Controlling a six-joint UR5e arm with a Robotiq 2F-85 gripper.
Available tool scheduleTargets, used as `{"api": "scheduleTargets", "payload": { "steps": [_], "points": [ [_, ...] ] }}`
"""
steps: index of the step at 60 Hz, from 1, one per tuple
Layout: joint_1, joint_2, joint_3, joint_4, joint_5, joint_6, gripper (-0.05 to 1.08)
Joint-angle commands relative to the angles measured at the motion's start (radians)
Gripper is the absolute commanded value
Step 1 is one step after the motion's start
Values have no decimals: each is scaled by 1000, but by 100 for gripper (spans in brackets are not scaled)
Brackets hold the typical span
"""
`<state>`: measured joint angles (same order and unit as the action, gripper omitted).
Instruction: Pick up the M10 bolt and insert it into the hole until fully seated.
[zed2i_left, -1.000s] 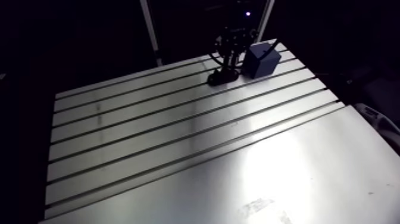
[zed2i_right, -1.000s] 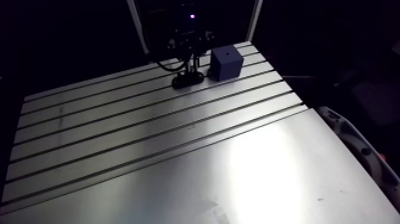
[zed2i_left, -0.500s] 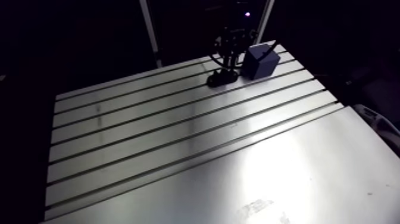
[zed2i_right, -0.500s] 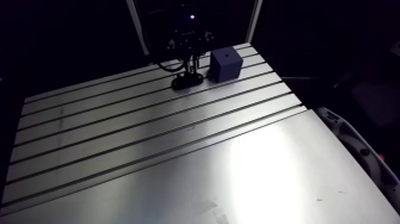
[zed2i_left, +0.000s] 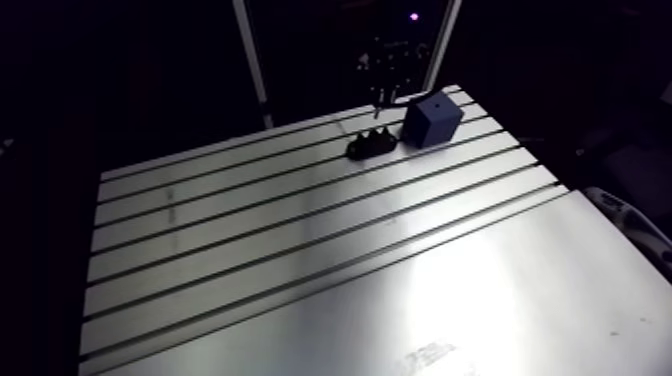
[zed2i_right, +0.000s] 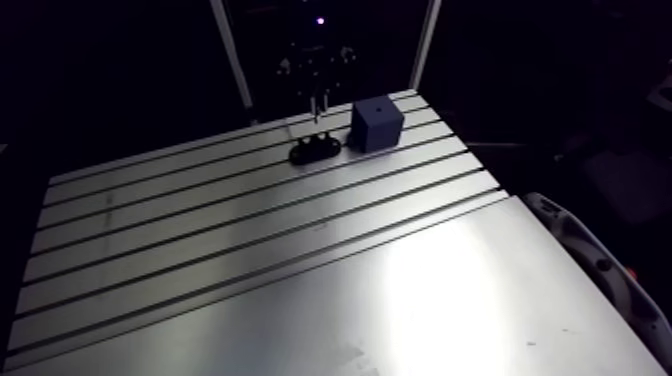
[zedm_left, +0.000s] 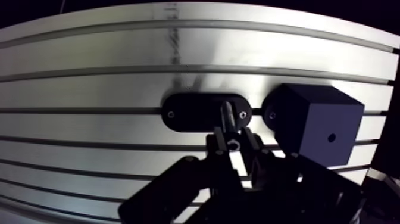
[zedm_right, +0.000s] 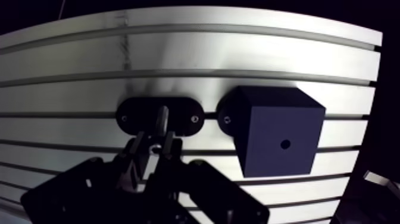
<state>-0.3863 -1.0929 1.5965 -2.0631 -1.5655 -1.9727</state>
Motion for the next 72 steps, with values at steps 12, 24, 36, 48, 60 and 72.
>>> {"api": "scheduleTargets", "payload": {
  "steps": [12, 24, 36, 48, 60, 72],
  "points": [
    [-3, -26, -108, 124, -5, 11, 108],
    [-14, -10, -230, 308, -28, 19, 108],
    [-23, 35, -364, 497, -35, 19, 108],
    [-34, 84, -451, 574, -53, 18, 108],
    [-67, 140, -514, 632, -98, 18, 108],
    [-89, 177, -577, 734, -99, 18, 108]
  ]
}}
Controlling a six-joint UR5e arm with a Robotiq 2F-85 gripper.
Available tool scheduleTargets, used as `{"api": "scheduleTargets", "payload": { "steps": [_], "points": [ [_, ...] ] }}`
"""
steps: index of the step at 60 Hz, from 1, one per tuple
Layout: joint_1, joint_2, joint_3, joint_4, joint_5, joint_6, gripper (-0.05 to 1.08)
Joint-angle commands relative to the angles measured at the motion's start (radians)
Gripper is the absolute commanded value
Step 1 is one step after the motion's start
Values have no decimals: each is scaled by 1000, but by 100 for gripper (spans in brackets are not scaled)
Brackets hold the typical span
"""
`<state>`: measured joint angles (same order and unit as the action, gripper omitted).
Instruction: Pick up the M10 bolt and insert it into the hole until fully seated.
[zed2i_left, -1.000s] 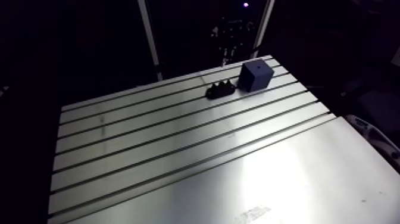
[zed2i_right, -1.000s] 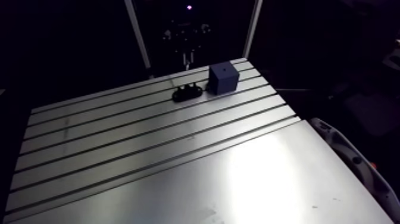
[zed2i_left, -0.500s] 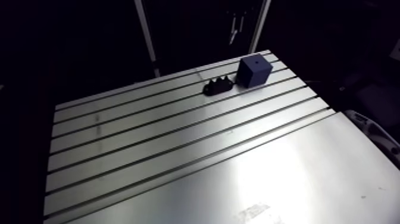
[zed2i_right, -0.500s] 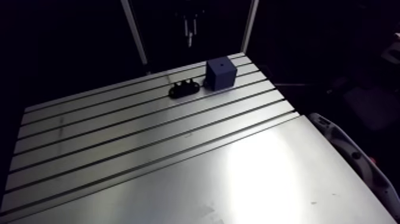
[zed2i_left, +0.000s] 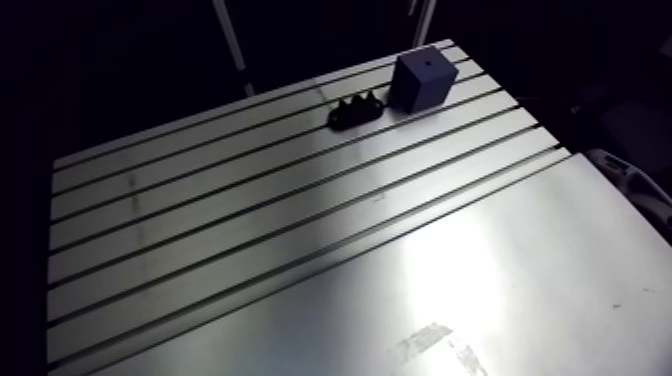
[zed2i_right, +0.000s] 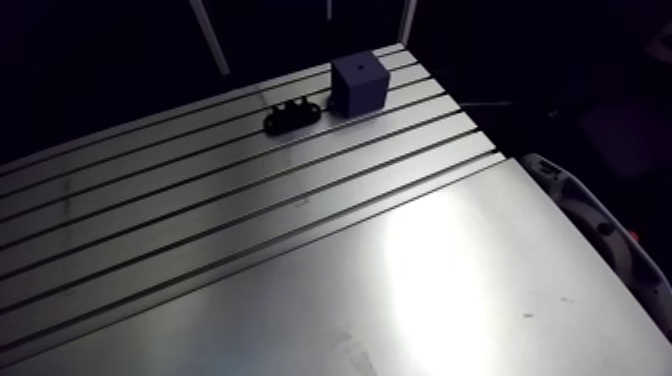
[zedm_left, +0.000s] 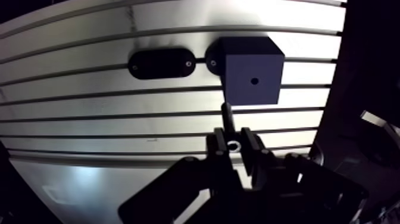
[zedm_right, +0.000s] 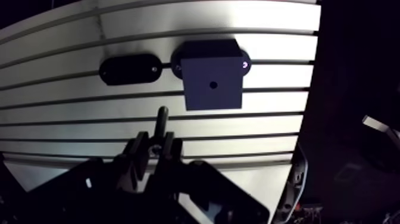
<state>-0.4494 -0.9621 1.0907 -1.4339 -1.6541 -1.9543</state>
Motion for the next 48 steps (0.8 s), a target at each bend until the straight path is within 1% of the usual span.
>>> {"api": "scheduleTargets", "payload": {
  "steps": [1, 3, 16, 21, 27, 28, 30, 31, 36, 42, 48],
  "points": [
    [-26, 46, -72, 105, -11, -1, 108],
    [-28, 52, -77, 124, -11, -5, 108],
    [-29, 58, -76, 130, -10, -13, 108],
    [-31, 74, -79, 147, -11, -16, 108],
    [-31, 86, -78, 159, -18, -15, 108],
    [-34, 94, -79, 170, -24, -15, 108],
    [-34, 94, -79, 170, -24, -15, 108],
    [-35, 100, -80, 175, -29, -13, 108],
    [-43, 109, -81, 181, -32, -12, 108],
    [-48, 119, -85, 182, -43, -9, 108],
    [-48, 125, -88, 176, -46, -8, 108]
  ]
}}
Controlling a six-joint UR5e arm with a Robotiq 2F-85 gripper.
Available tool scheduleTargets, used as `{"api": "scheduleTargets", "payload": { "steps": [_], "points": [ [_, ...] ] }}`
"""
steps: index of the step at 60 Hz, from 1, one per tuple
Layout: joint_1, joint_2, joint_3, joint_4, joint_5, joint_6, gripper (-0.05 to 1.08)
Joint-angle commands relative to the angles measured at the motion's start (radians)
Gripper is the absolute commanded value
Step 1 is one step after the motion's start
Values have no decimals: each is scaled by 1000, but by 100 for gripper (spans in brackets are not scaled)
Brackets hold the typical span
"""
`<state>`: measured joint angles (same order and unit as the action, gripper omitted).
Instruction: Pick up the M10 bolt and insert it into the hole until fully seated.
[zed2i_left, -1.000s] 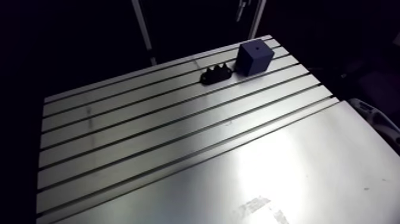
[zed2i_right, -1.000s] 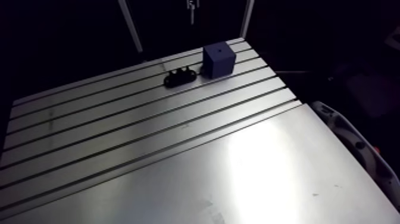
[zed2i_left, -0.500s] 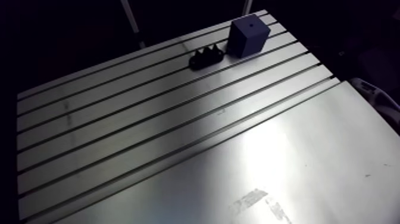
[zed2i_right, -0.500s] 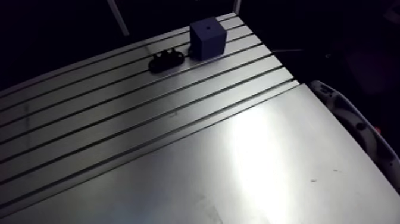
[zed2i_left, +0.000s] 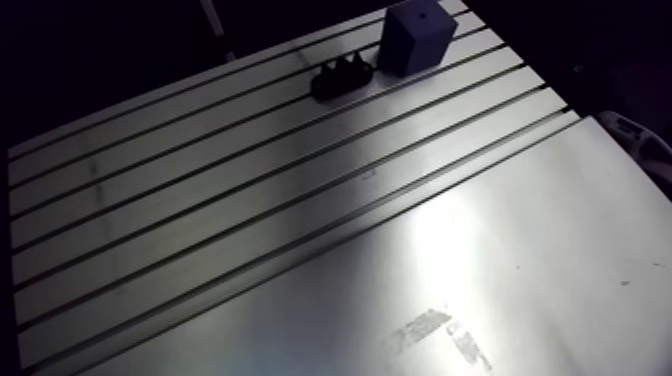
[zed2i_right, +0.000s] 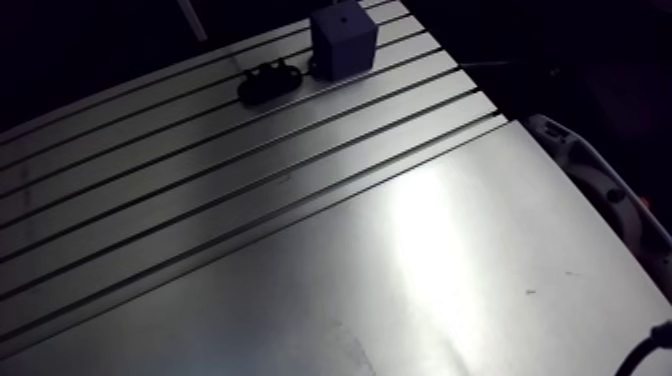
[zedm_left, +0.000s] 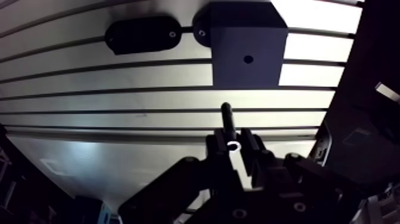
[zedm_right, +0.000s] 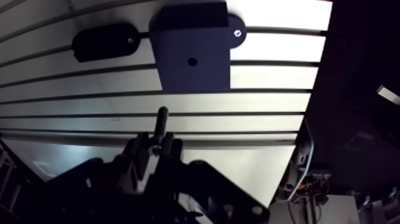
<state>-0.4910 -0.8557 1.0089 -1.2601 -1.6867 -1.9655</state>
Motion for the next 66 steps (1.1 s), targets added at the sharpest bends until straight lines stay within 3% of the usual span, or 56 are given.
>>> {"api": "scheduleTargets", "payload": {
  "steps": [1, 23, 66],
  "points": [
    [-6, 19, -6, 2, -14, 3, 108],
    [-5, 27, -16, -65, -14, 25, 108],
    [-5, 48, -13, -83, -17, 32, 108]
  ]
}}
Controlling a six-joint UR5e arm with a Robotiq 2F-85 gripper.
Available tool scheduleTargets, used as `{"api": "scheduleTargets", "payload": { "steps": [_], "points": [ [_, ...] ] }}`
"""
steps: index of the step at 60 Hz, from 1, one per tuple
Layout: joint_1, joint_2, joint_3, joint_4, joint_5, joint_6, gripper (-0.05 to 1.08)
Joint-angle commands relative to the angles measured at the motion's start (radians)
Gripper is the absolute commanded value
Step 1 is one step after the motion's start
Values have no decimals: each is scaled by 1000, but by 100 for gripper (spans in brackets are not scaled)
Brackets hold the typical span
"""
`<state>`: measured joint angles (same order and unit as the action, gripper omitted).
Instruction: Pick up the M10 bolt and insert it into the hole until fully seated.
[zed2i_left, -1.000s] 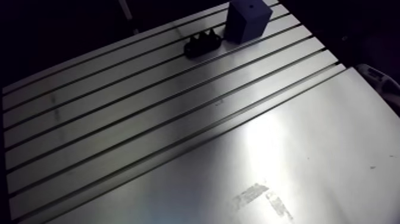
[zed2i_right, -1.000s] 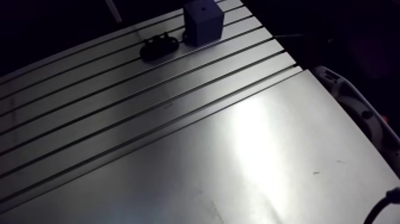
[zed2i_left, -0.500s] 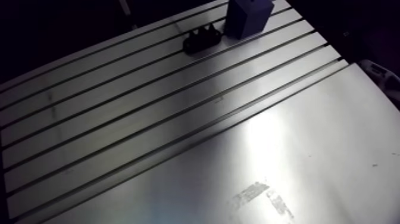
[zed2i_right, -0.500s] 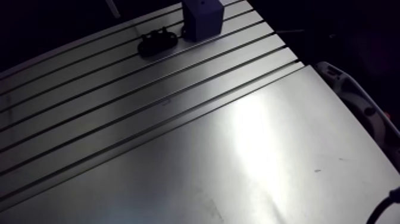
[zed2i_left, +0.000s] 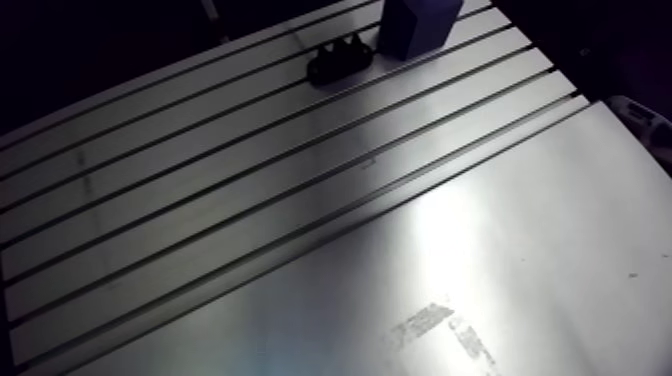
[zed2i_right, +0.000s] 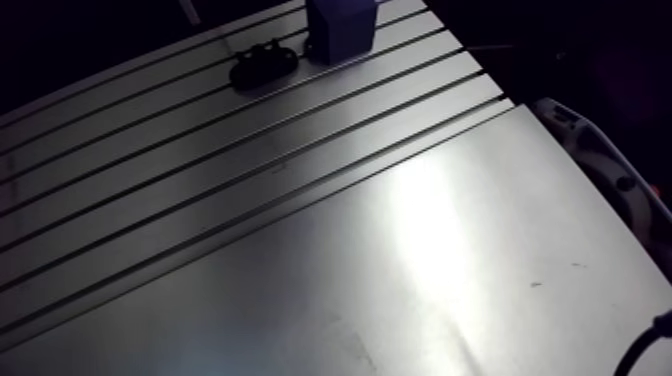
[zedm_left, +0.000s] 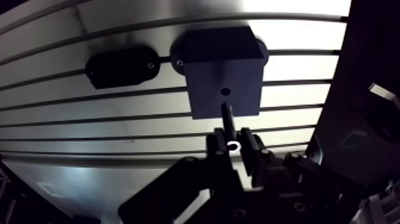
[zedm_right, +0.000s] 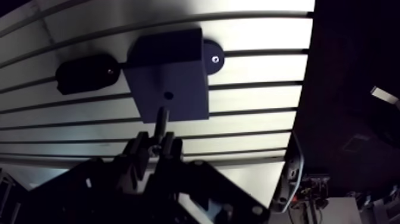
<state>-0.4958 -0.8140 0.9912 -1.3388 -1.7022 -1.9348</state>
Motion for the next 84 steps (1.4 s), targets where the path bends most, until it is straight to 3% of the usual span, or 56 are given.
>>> {"api": "scheduleTargets", "payload": {
  "steps": [1, 84],
  "points": [
    [0, 7, 5, -4, -1, 1, 108],
    [-7, 22, 3, -12, -1, 1, 108]
  ]
}}
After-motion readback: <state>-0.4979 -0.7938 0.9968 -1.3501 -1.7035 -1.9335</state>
